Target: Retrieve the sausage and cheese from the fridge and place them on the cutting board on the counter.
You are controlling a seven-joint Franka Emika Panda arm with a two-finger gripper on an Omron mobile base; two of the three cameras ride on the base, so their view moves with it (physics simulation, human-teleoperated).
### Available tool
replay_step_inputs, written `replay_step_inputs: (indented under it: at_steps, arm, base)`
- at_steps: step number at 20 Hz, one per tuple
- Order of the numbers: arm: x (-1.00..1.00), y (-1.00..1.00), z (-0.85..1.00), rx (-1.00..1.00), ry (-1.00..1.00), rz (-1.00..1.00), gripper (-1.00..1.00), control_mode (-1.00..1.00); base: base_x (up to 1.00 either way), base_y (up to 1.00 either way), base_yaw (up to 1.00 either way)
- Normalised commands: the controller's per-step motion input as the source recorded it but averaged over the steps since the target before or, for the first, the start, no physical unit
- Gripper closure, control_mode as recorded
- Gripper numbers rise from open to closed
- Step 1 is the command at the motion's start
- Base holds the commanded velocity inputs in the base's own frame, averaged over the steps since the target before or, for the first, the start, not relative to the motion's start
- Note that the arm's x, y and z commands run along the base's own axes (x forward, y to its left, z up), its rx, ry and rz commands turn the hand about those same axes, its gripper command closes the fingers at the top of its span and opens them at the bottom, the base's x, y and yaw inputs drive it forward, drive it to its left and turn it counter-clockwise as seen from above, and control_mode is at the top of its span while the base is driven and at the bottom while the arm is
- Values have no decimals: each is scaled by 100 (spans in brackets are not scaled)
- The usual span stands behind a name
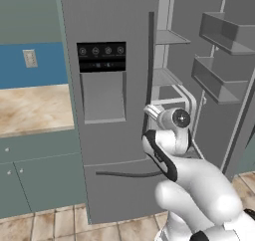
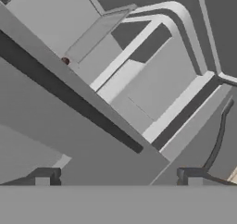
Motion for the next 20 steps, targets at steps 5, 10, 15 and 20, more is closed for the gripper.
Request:
replay_step_inputs:
  at_steps: [5,10,15,20]
  arm:
    - [15,1,26,-36,-9,21,-100,-100]
    - [37,-1,29,-11,1,19,-100,-100]
    - [26,0,36,-4,15,28,-100,-100]
    - [15,-1,29,-11,4,14,-100,-100]
  base:
    - [0,0,0]
    - [0,0,0]
    - [0,0,0]
    - [0,0,0]
